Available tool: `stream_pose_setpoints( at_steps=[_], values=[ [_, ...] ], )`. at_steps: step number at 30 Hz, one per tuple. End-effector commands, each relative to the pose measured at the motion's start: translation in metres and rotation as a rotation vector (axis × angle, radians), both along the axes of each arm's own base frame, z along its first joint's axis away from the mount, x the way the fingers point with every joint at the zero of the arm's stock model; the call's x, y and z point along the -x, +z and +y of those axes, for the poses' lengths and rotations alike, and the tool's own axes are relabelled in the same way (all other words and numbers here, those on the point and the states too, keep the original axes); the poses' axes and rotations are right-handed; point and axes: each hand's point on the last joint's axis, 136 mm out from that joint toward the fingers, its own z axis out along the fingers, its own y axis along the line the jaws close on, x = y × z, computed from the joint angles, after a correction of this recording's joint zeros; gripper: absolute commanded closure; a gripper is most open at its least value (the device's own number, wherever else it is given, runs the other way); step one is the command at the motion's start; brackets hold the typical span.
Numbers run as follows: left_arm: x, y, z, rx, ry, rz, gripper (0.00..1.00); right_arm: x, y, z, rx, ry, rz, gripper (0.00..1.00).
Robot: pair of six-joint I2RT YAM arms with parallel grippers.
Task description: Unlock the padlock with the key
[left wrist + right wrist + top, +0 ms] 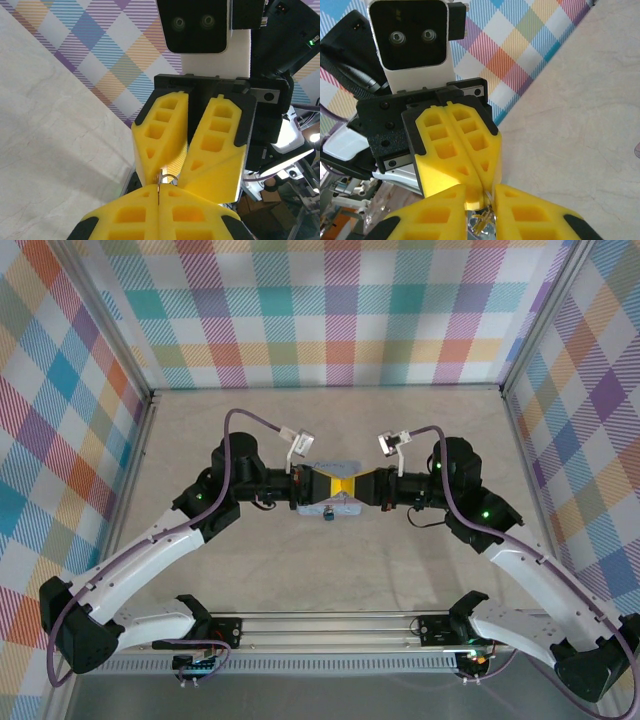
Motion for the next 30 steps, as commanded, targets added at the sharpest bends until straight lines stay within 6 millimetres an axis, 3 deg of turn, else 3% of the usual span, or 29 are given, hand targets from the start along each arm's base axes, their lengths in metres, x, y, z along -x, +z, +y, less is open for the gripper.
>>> stream_pose_setpoints(
  at_steps=[1, 6, 8, 14, 23, 30],
  values=[
    [0.003, 0.017, 0.003, 0.038, -0.011, -0.056, 1.0, 0.008, 0.009, 0.001, -0.029, 0.042, -0.048, 0.87],
    [0.001, 0.017, 0.006, 0.039, 0.003, -0.053, 1.0, 0.013, 0.008, -0.001, -0.029, 0.052, -0.06, 1.0],
    [-0.001, 0.017, 0.008, 0.035, 0.017, -0.051, 1.0, 0.012, 0.007, -0.003, -0.025, 0.044, -0.066, 1.0],
    [-0.011, 0.018, 0.022, 0.034, 0.102, -0.05, 0.7, 0.008, 0.005, -0.007, -0.013, 0.0, -0.082, 1.0],
    [-0.015, 0.025, 0.036, 0.068, 0.157, -0.052, 0.64, 0.007, 0.009, -0.012, -0.024, -0.029, -0.099, 1.0],
    [-0.017, 0.026, 0.029, 0.097, 0.132, -0.004, 0.52, 0.006, 0.009, -0.011, -0.044, -0.029, -0.107, 1.0]
  ],
)
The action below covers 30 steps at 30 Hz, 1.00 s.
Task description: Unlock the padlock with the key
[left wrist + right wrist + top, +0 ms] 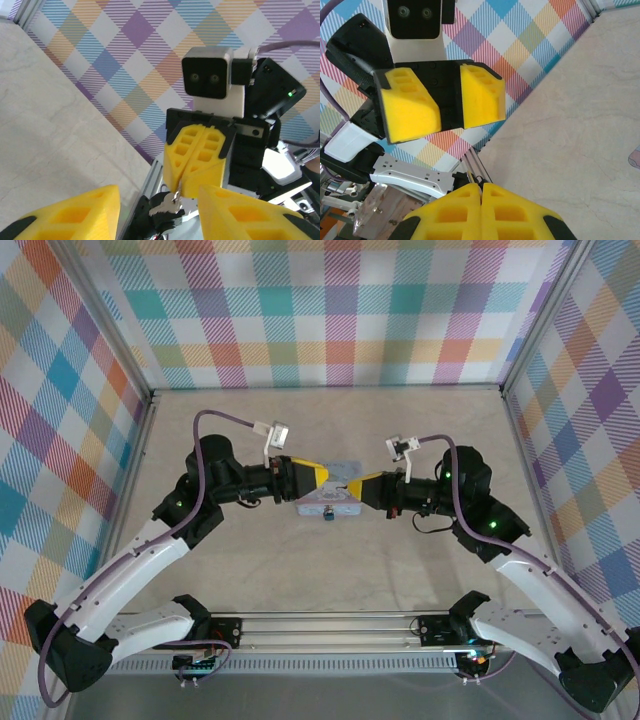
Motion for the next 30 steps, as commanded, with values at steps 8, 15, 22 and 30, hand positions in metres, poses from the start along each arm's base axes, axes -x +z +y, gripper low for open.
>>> stream_pose_setpoints(
  at_steps=[8, 15, 22, 30],
  values=[
    [-0.039, -0.025, -0.004, -0.019, 0.151, 0.253, 0.38, -0.052, -0.012, -0.035, 0.219, -0.354, -0.275, 1.0],
    [-0.062, -0.051, -0.007, -0.113, 0.25, 0.433, 0.31, -0.09, -0.019, -0.052, 0.46, -0.577, -0.583, 1.0],
    [-0.083, -0.059, 0.003, -0.1, 0.354, 0.529, 0.31, -0.102, -0.005, -0.05, 0.574, -0.661, -0.937, 1.0],
    [-0.092, -0.037, -0.006, -0.034, 0.338, 0.573, 0.31, -0.093, 0.031, -0.03, 0.62, -0.691, -1.244, 1.0]
  ],
)
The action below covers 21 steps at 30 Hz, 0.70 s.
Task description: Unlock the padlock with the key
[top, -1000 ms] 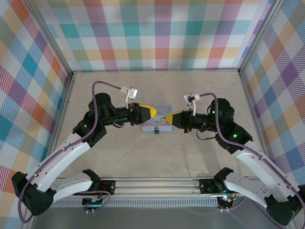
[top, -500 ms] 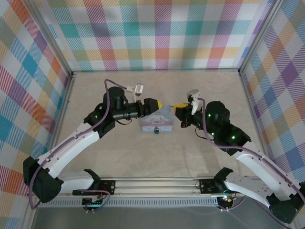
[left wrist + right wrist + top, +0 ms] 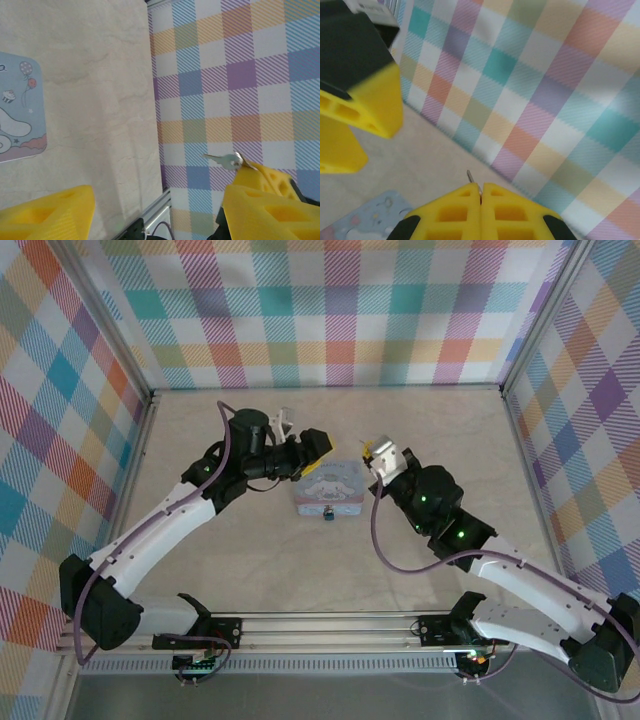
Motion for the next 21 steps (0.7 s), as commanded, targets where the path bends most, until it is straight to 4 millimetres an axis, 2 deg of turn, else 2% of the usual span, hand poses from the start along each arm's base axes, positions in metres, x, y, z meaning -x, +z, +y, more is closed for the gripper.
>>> stream_pose_setpoints(
  at_steps=[1, 6, 12, 21],
  values=[
    [-0.003, 0.029, -0.003, 0.077, 0.001, -0.009, 0.31, 0.007, 0.042, 0.007, 0.064, -0.025, -0.223, 1.0],
    [0.0, 0.049, -0.014, 0.165, -0.046, -0.011, 0.3, 0.02, 0.049, 0.029, 0.143, 0.005, -0.313, 1.0],
    [0.002, 0.059, -0.015, 0.2, -0.057, -0.011, 0.33, 0.029, 0.05, 0.039, 0.162, 0.032, -0.345, 1.0],
    [0.006, 0.066, -0.017, 0.235, -0.073, 0.0, 0.55, 0.024, 0.04, 0.045, 0.222, 0.002, -0.367, 1.0]
  ],
)
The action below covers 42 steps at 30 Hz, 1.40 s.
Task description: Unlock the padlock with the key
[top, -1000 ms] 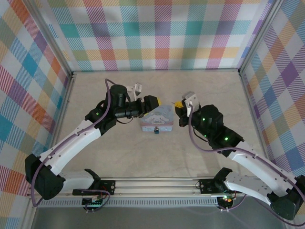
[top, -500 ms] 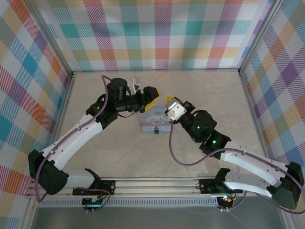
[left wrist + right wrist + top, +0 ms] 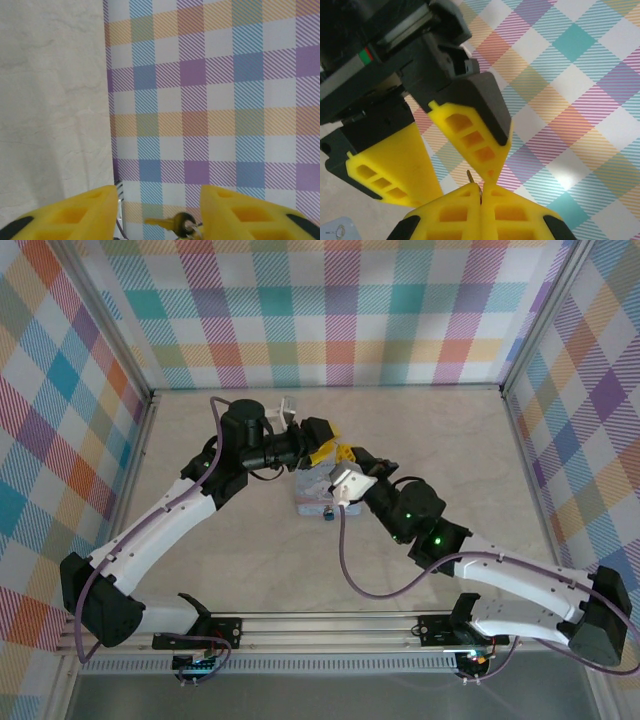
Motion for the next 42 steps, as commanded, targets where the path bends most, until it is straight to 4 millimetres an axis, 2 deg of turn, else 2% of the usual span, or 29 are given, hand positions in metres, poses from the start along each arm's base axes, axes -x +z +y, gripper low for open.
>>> stream_pose_setpoints(
  at_steps=[1, 6, 12, 15, 19, 22, 25, 26, 30, 37, 39, 41, 42],
  values=[
    [0.003, 0.022, -0.001, 0.049, -0.021, -0.041, 0.55, 0.0, 0.017, -0.002, -0.027, -0.025, -0.054, 1.0],
    [0.006, 0.019, -0.001, 0.046, -0.029, -0.029, 0.62, -0.002, 0.012, 0.002, -0.01, -0.028, -0.058, 1.0],
    [0.007, 0.018, 0.001, 0.045, -0.025, -0.03, 0.8, -0.005, 0.0, 0.009, 0.061, -0.045, -0.074, 1.0],
    [0.006, 0.017, 0.001, 0.042, -0.028, -0.034, 0.85, -0.003, -0.002, 0.011, 0.069, -0.04, -0.074, 1.0],
    [0.006, 0.015, 0.0, 0.031, -0.033, -0.039, 1.0, -0.001, -0.006, 0.011, 0.061, -0.034, -0.052, 1.0],
    [0.005, 0.013, 0.002, 0.016, -0.025, -0.055, 1.0, 0.001, -0.01, 0.007, 0.035, -0.023, -0.004, 0.91],
    [0.001, 0.008, 0.005, -0.019, -0.007, -0.076, 1.0, 0.004, -0.006, -0.003, -0.03, -0.021, 0.059, 0.6],
    [-0.001, 0.005, 0.007, -0.042, 0.003, -0.085, 1.0, 0.004, -0.005, -0.007, -0.054, -0.022, 0.084, 0.56],
    [-0.006, -0.005, 0.018, -0.149, 0.044, -0.14, 1.0, 0.003, -0.007, -0.032, -0.156, -0.054, 0.229, 0.51],
    [-0.012, -0.022, 0.034, -0.298, 0.085, -0.23, 1.0, 0.005, -0.023, -0.063, -0.482, -0.112, 0.59, 0.32],
    [-0.013, -0.025, 0.037, -0.317, 0.095, -0.253, 1.0, 0.006, -0.033, -0.061, -0.563, -0.105, 0.747, 0.3],
    [-0.012, -0.029, 0.039, -0.33, 0.096, -0.269, 1.0, 0.009, -0.04, -0.05, -0.635, -0.042, 0.892, 0.3],
    [-0.014, -0.022, 0.037, -0.308, 0.106, -0.301, 1.0, 0.009, -0.042, -0.047, -0.673, -0.016, 0.946, 0.29]
  ],
)
